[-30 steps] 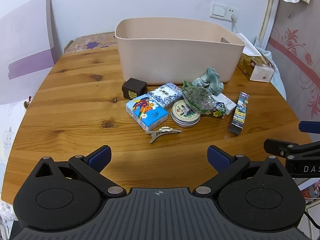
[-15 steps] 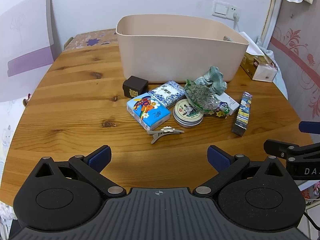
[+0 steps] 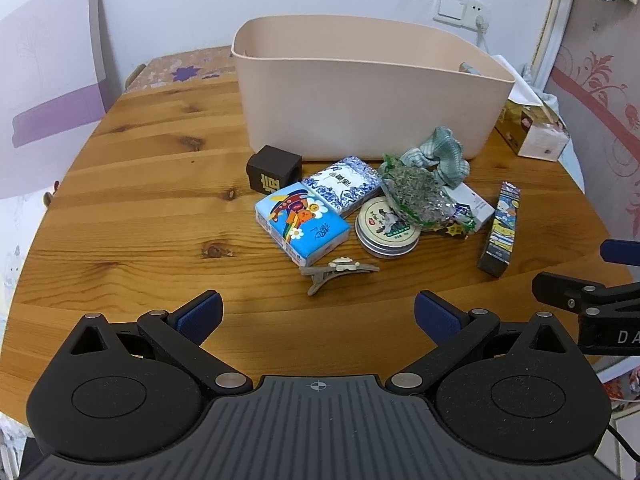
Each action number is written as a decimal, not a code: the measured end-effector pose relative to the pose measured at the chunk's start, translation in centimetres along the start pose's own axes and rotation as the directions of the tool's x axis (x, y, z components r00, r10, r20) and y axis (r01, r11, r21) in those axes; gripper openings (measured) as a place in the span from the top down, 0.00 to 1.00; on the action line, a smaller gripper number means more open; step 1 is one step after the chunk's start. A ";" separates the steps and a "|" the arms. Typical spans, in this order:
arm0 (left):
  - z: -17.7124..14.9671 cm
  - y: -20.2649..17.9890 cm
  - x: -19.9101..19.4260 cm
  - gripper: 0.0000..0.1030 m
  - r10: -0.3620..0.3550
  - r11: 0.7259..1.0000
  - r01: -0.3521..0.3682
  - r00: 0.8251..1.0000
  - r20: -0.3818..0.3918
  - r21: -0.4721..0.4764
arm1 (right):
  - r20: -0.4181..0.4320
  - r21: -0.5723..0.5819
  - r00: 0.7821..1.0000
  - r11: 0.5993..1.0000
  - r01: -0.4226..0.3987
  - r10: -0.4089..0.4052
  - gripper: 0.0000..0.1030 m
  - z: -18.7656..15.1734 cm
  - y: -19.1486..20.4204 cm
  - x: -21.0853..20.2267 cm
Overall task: Organize objects
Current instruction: 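Move both tools toward the hair clip and the cartoon tube box, then grasp the metal hair clip with the left tool while the right grasps the cartoon tube box, then carry the hair clip and tube box over the beige bin with both tools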
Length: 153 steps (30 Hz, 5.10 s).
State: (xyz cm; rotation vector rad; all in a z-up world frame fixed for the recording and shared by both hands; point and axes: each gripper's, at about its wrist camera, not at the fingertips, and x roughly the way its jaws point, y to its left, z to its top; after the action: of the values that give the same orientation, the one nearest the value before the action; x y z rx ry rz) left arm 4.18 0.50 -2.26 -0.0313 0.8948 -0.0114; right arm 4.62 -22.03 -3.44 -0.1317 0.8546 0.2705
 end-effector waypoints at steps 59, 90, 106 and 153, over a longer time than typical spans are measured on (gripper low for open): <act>1.1 0.3 5.1 0.74 -0.165 0.986 0.167 0.985 -0.051 0.023 | -0.065 0.083 0.997 0.996 -0.042 0.048 0.72 0.8 -0.7 6.6; 0.1 -0.4 2.4 0.81 -0.242 0.970 0.242 0.970 -0.020 0.032 | 0.037 0.132 0.998 0.990 -0.056 0.052 0.78 0.4 -2.6 2.3; 1.8 0.5 -1.5 0.81 -0.240 0.970 0.237 0.965 0.101 0.045 | 0.134 0.150 0.990 0.987 -0.054 0.034 0.78 1.0 -3.4 -1.0; 18.6 2.4 7.2 0.81 -0.038 0.997 0.022 0.977 0.208 0.079 | 0.265 0.025 0.963 0.998 -0.064 0.055 0.78 14.8 -3.2 3.9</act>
State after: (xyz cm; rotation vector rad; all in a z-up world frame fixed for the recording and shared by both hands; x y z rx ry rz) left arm 23.19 3.19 3.71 0.0254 0.6825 -0.0694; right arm 18.70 -21.09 3.26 -0.0366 0.5976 0.3222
